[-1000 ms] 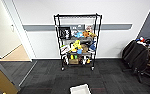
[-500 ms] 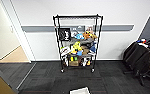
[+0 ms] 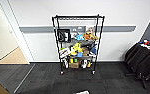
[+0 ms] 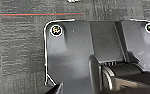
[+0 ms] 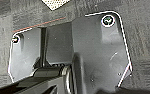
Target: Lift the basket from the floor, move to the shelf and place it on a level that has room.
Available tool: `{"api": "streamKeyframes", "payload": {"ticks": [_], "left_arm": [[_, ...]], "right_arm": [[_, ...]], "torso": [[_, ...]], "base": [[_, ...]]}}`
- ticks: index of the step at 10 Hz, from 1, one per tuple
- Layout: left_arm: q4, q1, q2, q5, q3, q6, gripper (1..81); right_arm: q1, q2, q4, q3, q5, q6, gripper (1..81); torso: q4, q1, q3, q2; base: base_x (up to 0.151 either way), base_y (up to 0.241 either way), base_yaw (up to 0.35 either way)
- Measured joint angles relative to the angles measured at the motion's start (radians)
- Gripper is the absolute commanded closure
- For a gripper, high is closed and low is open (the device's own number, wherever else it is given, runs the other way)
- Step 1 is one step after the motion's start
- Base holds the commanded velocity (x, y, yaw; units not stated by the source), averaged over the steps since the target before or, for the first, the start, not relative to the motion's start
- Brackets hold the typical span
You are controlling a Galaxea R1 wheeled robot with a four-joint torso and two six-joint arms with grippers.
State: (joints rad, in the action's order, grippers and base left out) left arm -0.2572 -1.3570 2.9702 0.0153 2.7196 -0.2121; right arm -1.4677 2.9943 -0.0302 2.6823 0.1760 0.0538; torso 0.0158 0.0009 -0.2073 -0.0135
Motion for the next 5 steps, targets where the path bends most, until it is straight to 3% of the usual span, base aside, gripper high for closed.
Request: {"api": "streamKeyframes", "payload": {"ticks": [5], "left_arm": [[0.0, -0.005, -0.001, 0.0, 0.0, 0.0, 1.0]], "right_arm": [[0.0, -0.001, 0.0, 0.001, 0.001, 0.0, 1.0]], "torso": [[0.0, 0.0, 0.0, 0.0]], "base": [[0.118, 0.0, 0.0]]}}
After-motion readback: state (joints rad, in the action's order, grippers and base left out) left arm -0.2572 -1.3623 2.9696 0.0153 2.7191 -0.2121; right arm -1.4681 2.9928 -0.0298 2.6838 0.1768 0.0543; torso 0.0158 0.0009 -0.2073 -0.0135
